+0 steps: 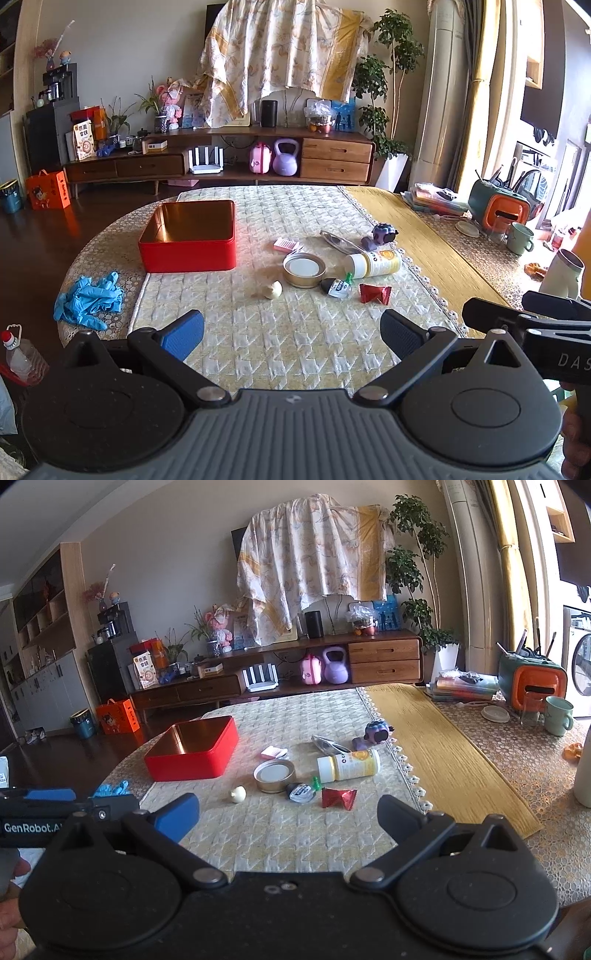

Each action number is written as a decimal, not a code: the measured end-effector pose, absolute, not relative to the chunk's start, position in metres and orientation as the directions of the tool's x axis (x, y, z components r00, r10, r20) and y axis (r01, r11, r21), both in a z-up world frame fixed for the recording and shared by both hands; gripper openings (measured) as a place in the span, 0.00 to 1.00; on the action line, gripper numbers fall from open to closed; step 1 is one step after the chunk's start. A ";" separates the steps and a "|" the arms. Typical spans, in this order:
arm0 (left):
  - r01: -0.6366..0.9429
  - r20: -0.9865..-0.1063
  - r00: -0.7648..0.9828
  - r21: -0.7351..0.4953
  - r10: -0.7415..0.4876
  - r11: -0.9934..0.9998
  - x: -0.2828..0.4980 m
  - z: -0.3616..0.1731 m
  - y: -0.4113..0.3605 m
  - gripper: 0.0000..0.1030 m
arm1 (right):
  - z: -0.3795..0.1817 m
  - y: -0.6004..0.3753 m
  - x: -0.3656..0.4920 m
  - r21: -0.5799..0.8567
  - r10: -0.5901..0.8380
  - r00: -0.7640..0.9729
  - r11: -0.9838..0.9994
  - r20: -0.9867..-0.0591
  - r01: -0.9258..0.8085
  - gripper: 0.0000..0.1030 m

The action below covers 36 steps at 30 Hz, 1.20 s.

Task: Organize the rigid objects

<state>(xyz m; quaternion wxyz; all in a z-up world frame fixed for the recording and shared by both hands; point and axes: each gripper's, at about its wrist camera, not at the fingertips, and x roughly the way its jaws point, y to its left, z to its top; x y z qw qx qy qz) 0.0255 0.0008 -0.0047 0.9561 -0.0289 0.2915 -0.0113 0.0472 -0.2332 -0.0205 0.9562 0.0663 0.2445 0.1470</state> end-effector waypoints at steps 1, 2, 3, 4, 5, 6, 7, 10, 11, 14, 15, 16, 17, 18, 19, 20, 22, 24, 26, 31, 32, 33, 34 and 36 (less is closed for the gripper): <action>0.011 -0.556 0.830 -0.064 -0.045 0.998 0.030 -0.007 0.001 0.99 | -0.022 -0.234 0.051 0.192 0.309 0.840 0.950 -0.446 -0.248 1.00; 0.015 -0.559 0.828 -0.065 -0.049 0.998 0.034 -0.009 0.002 0.99 | -0.023 -0.234 0.056 0.187 0.309 0.840 0.950 -0.446 -0.250 1.00; 0.015 -0.563 0.825 -0.066 -0.050 0.998 0.039 -0.010 0.002 0.99 | -0.024 -0.234 0.061 0.185 0.315 0.835 0.948 -0.451 -0.258 1.00; 0.009 -0.569 0.821 -0.069 -0.047 0.998 0.046 -0.013 0.003 0.99 | -0.026 -0.234 0.068 0.184 0.321 0.828 0.947 -0.460 -0.264 1.00; 0.005 -0.574 0.818 -0.076 -0.047 0.997 0.052 -0.014 0.005 0.99 | -0.027 -0.234 0.074 0.187 0.327 0.822 0.945 -0.467 -0.269 1.00; 0.000 -0.580 0.813 -0.084 -0.049 0.996 0.059 -0.016 0.007 0.99 | -0.029 -0.234 0.080 0.185 0.332 0.816 0.943 -0.474 -0.276 0.99; -0.005 -0.587 0.808 -0.089 -0.048 0.996 0.065 -0.018 0.009 0.99 | -0.030 -0.233 0.087 0.180 0.334 0.810 0.942 -0.482 -0.282 0.99; -0.006 -0.597 0.801 -0.096 -0.053 0.995 0.085 -0.022 0.014 0.99 | -0.036 -0.231 0.106 0.157 0.333 0.803 0.943 -0.494 -0.294 0.99; -0.003 -0.599 0.799 -0.099 -0.057 0.995 0.093 -0.024 0.016 0.99 | -0.039 -0.230 0.114 0.146 0.334 0.799 0.942 -0.500 -0.302 0.99; -0.002 -0.610 0.790 -0.094 -0.056 0.996 0.115 -0.032 0.018 0.99 | -0.049 -0.229 0.135 0.117 0.335 0.788 0.939 -0.517 -0.323 0.97; 0.001 -0.614 0.787 -0.092 -0.057 0.996 0.123 -0.036 0.018 0.99 | -0.052 -0.229 0.142 0.110 0.336 0.782 0.938 -0.524 -0.329 0.97; 0.004 -0.620 0.783 -0.084 -0.056 0.996 0.130 -0.039 0.018 0.99 | -0.055 -0.229 0.147 0.105 0.335 0.779 0.938 -0.530 -0.331 0.96; 0.004 -0.624 0.780 -0.075 -0.050 0.997 0.136 -0.042 0.018 0.99 | -0.059 -0.229 0.154 0.099 0.335 0.775 0.937 -0.536 -0.336 0.95; 0.007 -0.627 0.778 -0.067 -0.047 0.998 0.141 -0.045 0.017 0.99 | -0.063 -0.229 0.160 0.092 0.333 0.771 0.936 -0.543 -0.339 0.95; 0.012 -0.631 0.774 -0.058 -0.046 0.998 0.148 -0.048 0.017 0.99 | -0.066 -0.229 0.164 0.086 0.329 0.768 0.936 -0.550 -0.340 0.95; 0.017 -0.635 0.771 -0.051 -0.046 0.999 0.154 -0.051 0.017 0.99 | -0.069 -0.229 0.170 0.082 0.331 0.762 0.935 -0.557 -0.345 0.95; 0.029 -0.643 0.764 -0.043 -0.049 0.999 0.168 -0.058 0.016 0.99 | -0.076 -0.229 0.179 0.077 0.337 0.749 0.930 -0.571 -0.360 0.95; 0.035 -0.651 0.757 -0.046 -0.056 0.998 0.180 -0.065 0.016 0.99 | -0.084 -0.229 0.189 0.063 0.349 0.735 0.920 -0.581 -0.387 0.94; 0.046 -0.661 0.748 -0.046 -0.065 0.998 0.193 -0.074 0.016 0.99 | -0.092 -0.226 0.200 0.048 0.346 0.720 0.915 -0.602 -0.400 0.92; 0.070 -0.701 0.710 -0.024 -0.067 0.997 0.223 -0.102 0.013 0.99 | -0.114 -0.221 0.228 0.018 0.344 0.686 0.900 -0.641 -0.435 0.86; 0.069 -0.705 0.707 -0.017 -0.061 0.997 0.227 -0.106 0.013 0.99 | -0.118 -0.220 0.233 0.008 0.339 0.683 0.899 -0.647 -0.438 0.85; 0.070 -0.707 0.704 -0.012 -0.058 0.997 0.232 -0.111 0.013 0.99 | -0.122 -0.219 0.238 -0.001 0.334 0.678 0.897 -0.655 -0.443 0.84; 0.069 -0.710 0.702 -0.007 -0.053 0.998 0.237 -0.116 0.013 0.99 | -0.125 -0.219 0.242 -0.006 0.332 0.673 0.894 -0.661 -0.447 0.83; 0.062 -0.712 0.701 -0.004 -0.046 0.998 0.246 -0.122 0.015 0.99 | -0.133 -0.218 0.253 -0.025 0.323 0.663 0.889 -0.675 -0.458 0.80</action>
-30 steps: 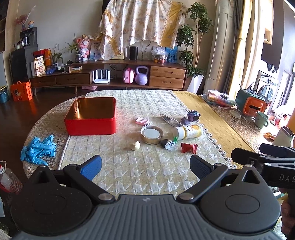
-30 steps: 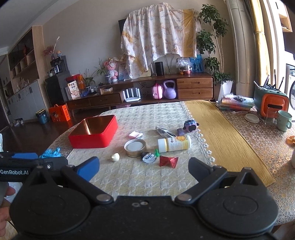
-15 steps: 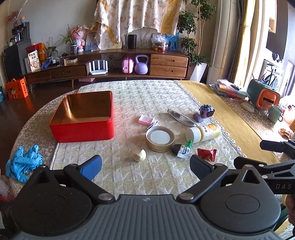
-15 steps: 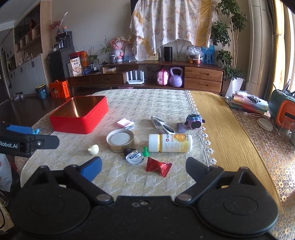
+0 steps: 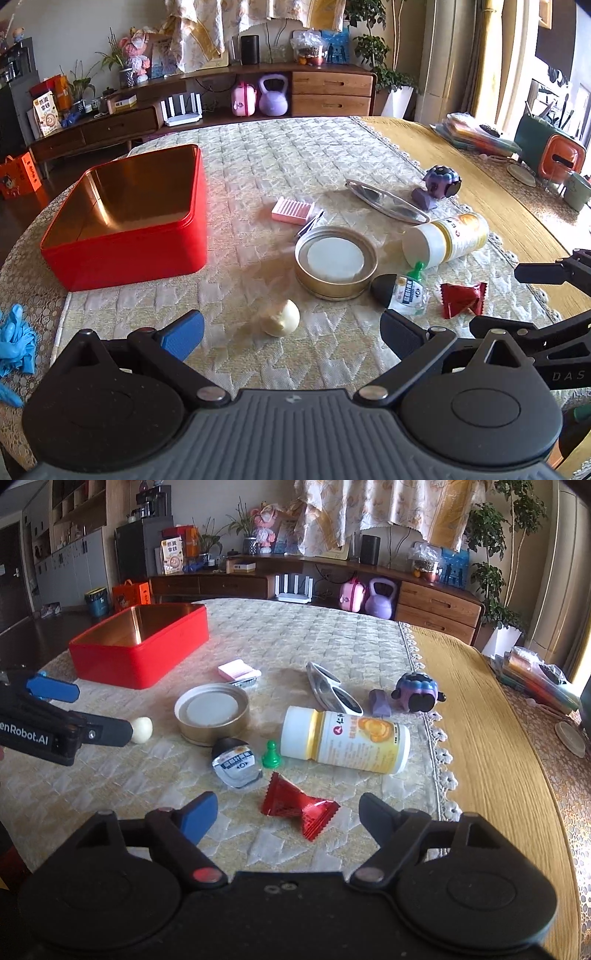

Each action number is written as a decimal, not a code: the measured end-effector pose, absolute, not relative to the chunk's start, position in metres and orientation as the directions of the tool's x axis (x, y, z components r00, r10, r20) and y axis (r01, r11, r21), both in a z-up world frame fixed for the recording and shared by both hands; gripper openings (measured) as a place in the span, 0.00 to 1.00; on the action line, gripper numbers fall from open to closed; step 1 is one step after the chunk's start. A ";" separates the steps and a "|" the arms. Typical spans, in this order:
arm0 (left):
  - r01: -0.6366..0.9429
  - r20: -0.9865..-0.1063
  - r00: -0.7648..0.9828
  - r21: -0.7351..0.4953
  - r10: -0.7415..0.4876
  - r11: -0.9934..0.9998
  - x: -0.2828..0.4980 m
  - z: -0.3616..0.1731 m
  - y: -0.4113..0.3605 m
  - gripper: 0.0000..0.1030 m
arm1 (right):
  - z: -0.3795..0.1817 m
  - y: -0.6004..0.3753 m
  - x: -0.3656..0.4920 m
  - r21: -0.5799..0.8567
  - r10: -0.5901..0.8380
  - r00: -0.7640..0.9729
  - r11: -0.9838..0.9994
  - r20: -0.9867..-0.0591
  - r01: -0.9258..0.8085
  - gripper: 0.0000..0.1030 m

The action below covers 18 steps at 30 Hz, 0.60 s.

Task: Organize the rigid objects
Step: 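Grasp the cream bulb with the left tool while the right tool grasps the red candy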

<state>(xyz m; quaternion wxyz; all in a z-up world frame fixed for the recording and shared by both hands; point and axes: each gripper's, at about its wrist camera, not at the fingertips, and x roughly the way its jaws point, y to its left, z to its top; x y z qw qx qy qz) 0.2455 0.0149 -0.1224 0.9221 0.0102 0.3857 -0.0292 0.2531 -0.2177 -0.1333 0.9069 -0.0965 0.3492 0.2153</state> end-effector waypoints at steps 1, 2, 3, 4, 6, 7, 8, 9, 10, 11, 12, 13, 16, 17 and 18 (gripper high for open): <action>0.059 -0.714 0.699 -0.005 -0.045 0.998 0.250 -0.126 0.016 0.99 | -0.137 -0.216 0.258 -0.032 0.321 0.657 0.884 -0.682 -0.465 0.79; 0.055 -0.716 0.697 -0.004 -0.041 0.998 0.254 -0.128 0.017 0.99 | -0.140 -0.215 0.262 -0.041 0.318 0.655 0.881 -0.686 -0.471 0.77; 0.051 -0.718 0.695 -0.001 -0.036 0.999 0.257 -0.131 0.018 0.98 | -0.142 -0.214 0.265 -0.049 0.316 0.653 0.878 -0.689 -0.477 0.75; 0.051 -0.720 0.693 0.003 -0.033 0.999 0.261 -0.135 0.018 0.98 | -0.145 -0.213 0.269 -0.057 0.316 0.651 0.873 -0.691 -0.485 0.75; 0.047 -0.725 0.689 0.013 -0.023 0.999 0.265 -0.141 0.019 0.98 | -0.149 -0.212 0.275 -0.067 0.320 0.643 0.862 -0.696 -0.502 0.72; 0.046 -0.727 0.686 0.015 -0.021 0.999 0.267 -0.144 0.019 0.98 | -0.151 -0.212 0.277 -0.065 0.328 0.635 0.856 -0.700 -0.513 0.71; 0.045 -0.729 0.685 0.018 -0.018 0.999 0.269 -0.147 0.020 0.96 | -0.152 -0.211 0.280 -0.067 0.331 0.627 0.849 -0.705 -0.524 0.70; 0.044 -0.732 0.681 0.021 -0.015 0.999 0.270 -0.149 0.021 0.93 | -0.154 -0.211 0.282 -0.075 0.328 0.623 0.845 -0.710 -0.530 0.67; 0.041 -0.736 0.677 0.024 -0.010 0.999 0.272 -0.151 0.021 0.90 | -0.155 -0.210 0.283 -0.075 0.331 0.617 0.840 -0.714 -0.537 0.65; 0.039 -0.738 0.675 0.024 -0.009 0.999 0.273 -0.154 0.022 0.89 | -0.156 -0.210 0.285 -0.069 0.339 0.608 0.835 -0.718 -0.546 0.62; 0.037 -0.739 0.674 0.023 -0.008 0.999 0.274 -0.155 0.023 0.87 | -0.157 -0.210 0.285 -0.064 0.342 0.601 0.832 -0.722 -0.551 0.58; 0.036 -0.740 0.673 0.021 -0.009 0.999 0.274 -0.156 0.023 0.84 | -0.157 -0.211 0.285 -0.062 0.343 0.599 0.831 -0.724 -0.552 0.57; 0.039 -0.741 0.671 0.023 -0.009 0.999 0.275 -0.160 0.023 0.74 | -0.158 -0.211 0.286 -0.050 0.350 0.598 0.835 -0.721 -0.548 0.56; 0.039 -0.741 0.671 0.025 -0.007 0.999 0.276 -0.161 0.023 0.72 | -0.158 -0.211 0.286 -0.045 0.351 0.597 0.837 -0.721 -0.546 0.56; 0.039 -0.744 0.668 0.028 -0.005 0.999 0.277 -0.162 0.022 0.70 | -0.157 -0.211 0.286 -0.042 0.352 0.597 0.838 -0.721 -0.544 0.55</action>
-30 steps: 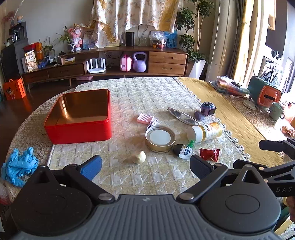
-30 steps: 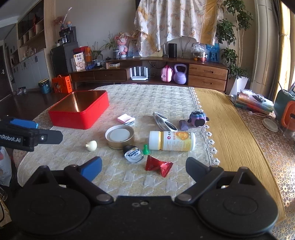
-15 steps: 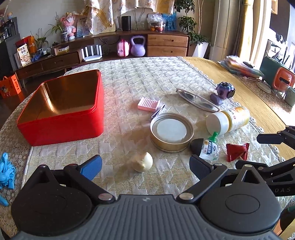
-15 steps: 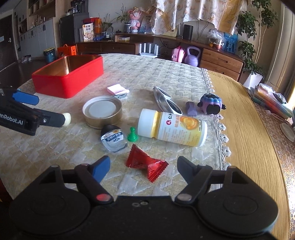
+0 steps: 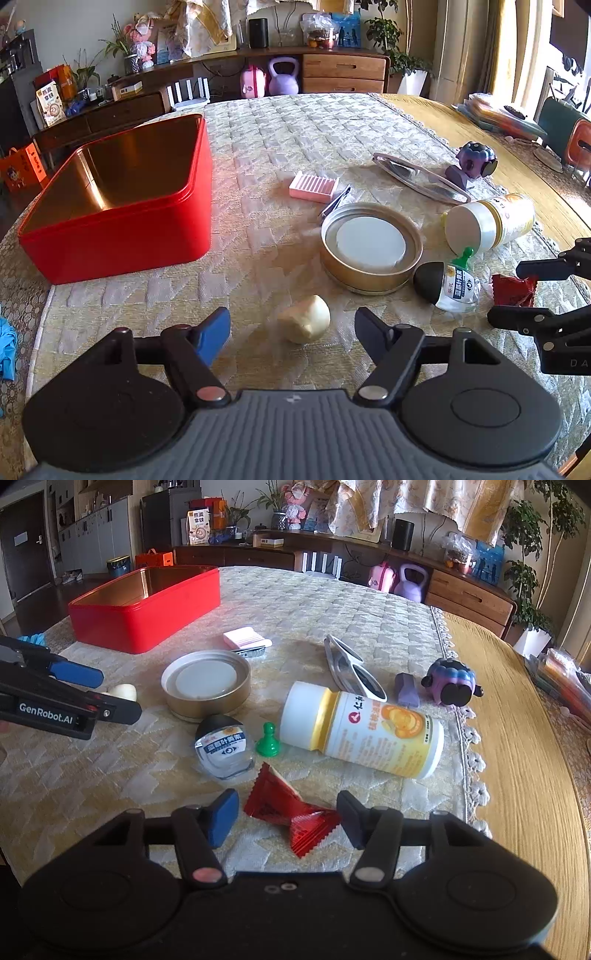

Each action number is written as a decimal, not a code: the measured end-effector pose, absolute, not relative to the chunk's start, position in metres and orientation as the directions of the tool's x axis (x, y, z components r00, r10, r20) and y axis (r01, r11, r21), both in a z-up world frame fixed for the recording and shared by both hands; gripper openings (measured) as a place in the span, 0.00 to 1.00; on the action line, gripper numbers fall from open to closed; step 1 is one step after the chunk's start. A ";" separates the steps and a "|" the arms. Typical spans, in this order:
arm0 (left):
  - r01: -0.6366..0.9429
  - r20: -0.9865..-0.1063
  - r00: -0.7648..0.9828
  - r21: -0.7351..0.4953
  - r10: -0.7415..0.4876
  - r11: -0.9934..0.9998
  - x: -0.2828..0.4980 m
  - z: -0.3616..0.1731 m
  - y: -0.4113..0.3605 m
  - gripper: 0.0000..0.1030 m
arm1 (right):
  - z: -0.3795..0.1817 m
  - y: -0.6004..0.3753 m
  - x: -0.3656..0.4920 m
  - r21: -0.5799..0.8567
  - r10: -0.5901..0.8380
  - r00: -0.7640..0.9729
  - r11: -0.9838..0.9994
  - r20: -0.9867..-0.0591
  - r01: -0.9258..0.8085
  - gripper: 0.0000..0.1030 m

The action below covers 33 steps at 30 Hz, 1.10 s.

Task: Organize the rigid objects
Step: 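Grasp the cream bulb with the left tool while the right tool grasps the red candy, then carry the bulb and candy into the red tin with both tools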

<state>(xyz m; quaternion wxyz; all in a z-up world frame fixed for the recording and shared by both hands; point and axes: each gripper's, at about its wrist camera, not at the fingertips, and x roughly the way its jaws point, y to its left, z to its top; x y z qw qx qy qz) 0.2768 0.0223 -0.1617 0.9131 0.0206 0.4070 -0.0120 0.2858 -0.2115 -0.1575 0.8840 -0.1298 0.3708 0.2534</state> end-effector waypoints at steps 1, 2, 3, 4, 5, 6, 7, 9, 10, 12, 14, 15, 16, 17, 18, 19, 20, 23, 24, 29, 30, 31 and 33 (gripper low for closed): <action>0.038 -0.746 0.666 0.030 -0.003 0.999 0.278 -0.163 0.022 0.66 | -0.158 -0.212 0.285 -0.040 0.353 0.596 0.837 -0.721 -0.545 0.55; 0.039 -0.745 0.667 0.031 -0.003 0.999 0.279 -0.163 0.021 0.63 | -0.157 -0.211 0.284 -0.039 0.355 0.595 0.836 -0.721 -0.547 0.52; 0.040 -0.746 0.665 0.033 -0.002 0.999 0.279 -0.164 0.021 0.58 | -0.157 -0.211 0.283 -0.039 0.357 0.594 0.834 -0.721 -0.550 0.49; 0.041 -0.749 0.662 0.035 -0.001 0.999 0.280 -0.164 0.020 0.54 | -0.156 -0.210 0.281 -0.041 0.357 0.593 0.833 -0.721 -0.552 0.48; 0.041 -0.750 0.661 0.035 -0.001 0.999 0.280 -0.165 0.020 0.52 | -0.156 -0.208 0.279 -0.049 0.354 0.596 0.832 -0.721 -0.553 0.45; 0.039 -0.750 0.662 0.034 -0.001 0.999 0.280 -0.165 0.021 0.47 | -0.155 -0.207 0.278 -0.060 0.351 0.599 0.828 -0.720 -0.558 0.41; 0.039 -0.749 0.662 0.030 -0.003 0.999 0.281 -0.165 0.021 0.44 | -0.154 -0.206 0.277 -0.069 0.349 0.599 0.823 -0.720 -0.563 0.40; 0.042 -0.751 0.660 0.020 -0.013 0.999 0.282 -0.165 0.022 0.39 | -0.154 -0.203 0.274 -0.082 0.345 0.601 0.819 -0.721 -0.568 0.36; 0.045 -0.752 0.659 0.016 -0.018 0.999 0.282 -0.165 0.022 0.37 | -0.153 -0.203 0.273 -0.087 0.343 0.604 0.818 -0.719 -0.568 0.36; 0.050 -0.751 0.660 0.021 -0.017 0.999 0.282 -0.165 0.022 0.35 | -0.153 -0.202 0.272 -0.092 0.338 0.612 0.822 -0.715 -0.561 0.33; 0.053 -0.751 0.660 0.026 -0.016 0.998 0.283 -0.165 0.022 0.32 | -0.152 -0.202 0.270 -0.085 0.335 0.617 0.831 -0.712 -0.549 0.31; 0.052 -0.750 0.661 0.028 -0.013 0.998 0.283 -0.165 0.022 0.30 | -0.152 -0.203 0.269 -0.085 0.332 0.621 0.835 -0.710 -0.543 0.29; 0.051 -0.750 0.661 0.027 -0.013 0.998 0.283 -0.165 0.022 0.30 | -0.152 -0.203 0.269 -0.084 0.330 0.623 0.838 -0.709 -0.539 0.29; 0.051 -0.751 0.660 0.026 -0.014 0.998 0.283 -0.165 0.023 0.30 | -0.152 -0.202 0.267 -0.084 0.328 0.626 0.840 -0.708 -0.535 0.28; 0.050 -0.751 0.660 0.028 -0.012 0.998 0.283 -0.165 0.023 0.30 | -0.152 -0.202 0.266 -0.086 0.325 0.629 0.842 -0.707 -0.532 0.28; 0.047 -0.751 0.660 0.034 -0.006 0.998 0.283 -0.165 0.023 0.30 | -0.151 -0.202 0.265 -0.087 0.321 0.631 0.846 -0.706 -0.526 0.28; 0.045 -0.752 0.660 0.036 -0.003 0.998 0.282 -0.164 0.023 0.30 | -0.151 -0.202 0.264 -0.083 0.320 0.634 0.850 -0.704 -0.520 0.28; 0.035 -0.755 0.656 0.027 -0.003 0.999 0.280 -0.164 0.027 0.30 | -0.147 -0.202 0.260 -0.071 0.321 0.648 0.862 -0.691 -0.503 0.27; 0.030 -0.756 0.654 0.023 -0.002 0.999 0.280 -0.163 0.029 0.30 | -0.146 -0.202 0.259 -0.067 0.322 0.650 0.864 -0.688 -0.500 0.27; 0.017 -0.760 0.650 0.011 -0.002 1.000 0.273 -0.161 0.036 0.30 | -0.138 -0.202 0.252 -0.044 0.326 0.662 0.878 -0.675 -0.477 0.27; 0.016 -0.760 0.650 0.009 -0.003 1.000 0.271 -0.160 0.037 0.30 | -0.136 -0.202 0.251 -0.041 0.326 0.664 0.880 -0.673 -0.473 0.27; 0.014 -0.759 0.651 0.007 -0.004 1.000 0.270 -0.158 0.038 0.30 | -0.134 -0.202 0.250 -0.035 0.328 0.664 0.882 -0.672 -0.471 0.27; 0.013 -0.758 0.652 0.001 -0.008 1.000 0.266 -0.155 0.041 0.30 | -0.130 -0.202 0.247 -0.018 0.336 0.664 0.884 -0.668 -0.466 0.27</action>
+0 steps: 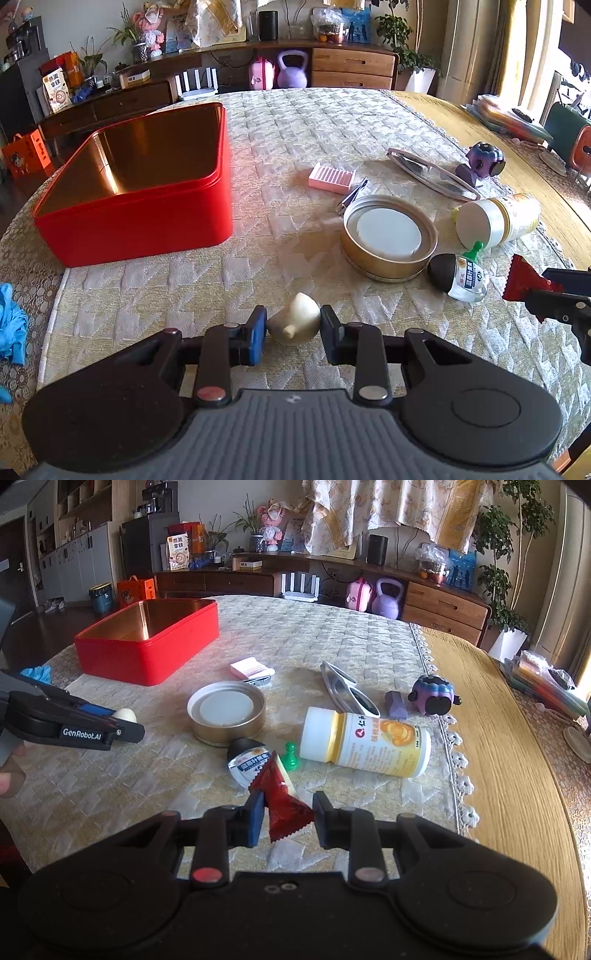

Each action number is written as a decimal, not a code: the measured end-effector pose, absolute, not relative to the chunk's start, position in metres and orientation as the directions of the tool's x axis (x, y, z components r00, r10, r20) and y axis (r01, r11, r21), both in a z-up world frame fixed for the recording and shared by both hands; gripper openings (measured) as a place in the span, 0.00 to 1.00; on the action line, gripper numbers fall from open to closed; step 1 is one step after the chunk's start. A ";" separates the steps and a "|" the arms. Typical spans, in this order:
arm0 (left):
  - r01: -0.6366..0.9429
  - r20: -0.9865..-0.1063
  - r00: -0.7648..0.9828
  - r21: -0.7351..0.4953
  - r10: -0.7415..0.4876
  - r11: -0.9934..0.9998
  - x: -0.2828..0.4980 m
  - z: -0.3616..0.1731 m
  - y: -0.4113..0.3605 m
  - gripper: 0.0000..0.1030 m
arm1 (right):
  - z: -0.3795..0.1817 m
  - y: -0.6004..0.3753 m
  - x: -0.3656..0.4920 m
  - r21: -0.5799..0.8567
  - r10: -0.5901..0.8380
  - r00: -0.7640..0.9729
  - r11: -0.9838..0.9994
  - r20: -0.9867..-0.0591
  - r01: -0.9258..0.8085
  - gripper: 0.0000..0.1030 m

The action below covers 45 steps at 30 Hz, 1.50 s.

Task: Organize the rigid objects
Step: 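Carry the bulb and candy into the red tin with both tools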

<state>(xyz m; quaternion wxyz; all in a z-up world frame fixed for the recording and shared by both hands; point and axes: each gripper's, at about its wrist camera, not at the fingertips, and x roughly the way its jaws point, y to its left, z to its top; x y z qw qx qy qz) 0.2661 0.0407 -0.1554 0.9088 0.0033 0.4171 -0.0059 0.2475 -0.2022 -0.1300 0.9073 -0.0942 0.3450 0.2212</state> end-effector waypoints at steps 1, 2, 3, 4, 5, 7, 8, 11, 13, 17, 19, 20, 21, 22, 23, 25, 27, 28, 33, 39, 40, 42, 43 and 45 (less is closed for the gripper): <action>0.013 -0.758 0.652 -0.003 -0.011 1.000 0.265 -0.154 0.042 0.30 | -0.128 -0.202 0.246 -0.014 0.338 0.666 0.886 -0.665 -0.464 0.27; 0.011 -0.758 0.652 -0.004 -0.010 1.000 0.263 -0.152 0.043 0.30 | -0.125 -0.201 0.245 -0.008 0.341 0.667 0.887 -0.662 -0.461 0.27; 0.008 -0.757 0.653 -0.005 -0.009 1.000 0.262 -0.150 0.044 0.30 | -0.121 -0.200 0.244 0.000 0.346 0.667 0.887 -0.660 -0.461 0.27; 0.006 -0.755 0.655 -0.008 -0.010 1.000 0.260 -0.148 0.045 0.30 | -0.118 -0.200 0.243 0.007 0.352 0.668 0.888 -0.656 -0.461 0.27; 0.006 -0.753 0.658 -0.010 -0.012 1.000 0.259 -0.145 0.047 0.30 | -0.114 -0.198 0.242 0.012 0.355 0.672 0.889 -0.650 -0.458 0.27; 0.006 -0.749 0.663 -0.014 -0.015 1.000 0.256 -0.139 0.049 0.30 | -0.107 -0.195 0.241 0.019 0.361 0.676 0.890 -0.642 -0.456 0.27; 0.006 -0.747 0.665 -0.018 -0.017 1.000 0.255 -0.136 0.051 0.30 | -0.102 -0.192 0.240 0.025 0.366 0.678 0.890 -0.637 -0.456 0.27; 0.004 -0.738 0.675 -0.021 -0.018 1.000 0.254 -0.126 0.057 0.30 | -0.089 -0.186 0.241 0.038 0.381 0.681 0.886 -0.625 -0.461 0.27; 0.005 -0.728 0.686 -0.021 -0.018 1.000 0.254 -0.118 0.061 0.30 | -0.082 -0.180 0.243 0.045 0.394 0.681 0.882 -0.617 -0.469 0.27; -0.001 -0.703 0.711 -0.014 -0.008 1.000 0.257 -0.101 0.073 0.30 | -0.067 -0.166 0.250 0.046 0.409 0.683 0.874 -0.606 -0.483 0.27; -0.009 -0.692 0.722 -0.009 0.000 1.000 0.258 -0.094 0.080 0.30 | -0.061 -0.159 0.254 0.045 0.418 0.684 0.869 -0.598 -0.492 0.27; -0.013 -0.687 0.727 -0.007 0.004 1.000 0.260 -0.090 0.084 0.30 | -0.058 -0.155 0.256 0.041 0.422 0.685 0.866 -0.594 -0.498 0.27; -0.016 -0.683 0.730 -0.006 0.008 1.000 0.262 -0.087 0.087 0.30 | -0.055 -0.151 0.258 0.039 0.426 0.686 0.864 -0.590 -0.503 0.27; -0.020 -0.678 0.735 -0.003 0.013 1.000 0.263 -0.083 0.091 0.30 | -0.052 -0.147 0.260 0.039 0.431 0.685 0.861 -0.587 -0.507 0.27; -0.023 -0.675 0.738 -0.001 0.016 1.000 0.265 -0.080 0.094 0.30 | -0.049 -0.142 0.262 0.039 0.435 0.686 0.858 -0.583 -0.512 0.27; -0.028 -0.667 0.745 0.004 0.024 1.000 0.270 -0.074 0.100 0.30 | -0.045 -0.134 0.266 0.035 0.443 0.687 0.853 -0.576 -0.520 0.27; -0.033 -0.662 0.749 0.009 0.031 0.999 0.275 -0.068 0.107 0.30 | -0.042 -0.125 0.271 0.032 0.449 0.687 0.849 -0.571 -0.528 0.27; -0.034 -0.661 0.750 0.010 0.032 0.999 0.278 -0.066 0.109 0.30 | -0.041 -0.122 0.273 0.029 0.453 0.687 0.846 -0.568 -0.533 0.27; -0.034 -0.655 0.754 0.023 0.041 0.999 0.296 -0.056 0.123 0.30 | -0.037 -0.100 0.289 0.022 0.464 0.686 0.836 -0.560 -0.548 0.27; -0.050 -0.651 0.758 0.025 0.054 0.998 0.326 -0.052 0.147 0.30 | -0.036 -0.068 0.312 0.016 0.479 0.680 0.824 -0.555 -0.567 0.27; -0.053 -0.652 0.756 0.022 0.055 0.998 0.332 -0.051 0.152 0.30 | -0.036 -0.063 0.317 0.016 0.482 0.677 0.821 -0.556 -0.571 0.27; -0.067 -0.659 0.750 0.015 0.060 0.998 0.345 -0.052 0.162 0.30 | -0.038 -0.049 0.324 0.015 0.486 0.674 0.817 -0.557 -0.577 0.27; -0.074 -0.663 0.746 0.007 0.060 0.997 0.351 -0.053 0.167 0.30 | -0.040 -0.042 0.328 0.015 0.491 0.667 0.811 -0.561 -0.584 0.27; -0.078 -0.677 0.734 -0.011 0.050 0.997 0.365 -0.058 0.176 0.30 | -0.044 -0.028 0.336 0.009 0.495 0.658 0.803 -0.567 -0.596 0.27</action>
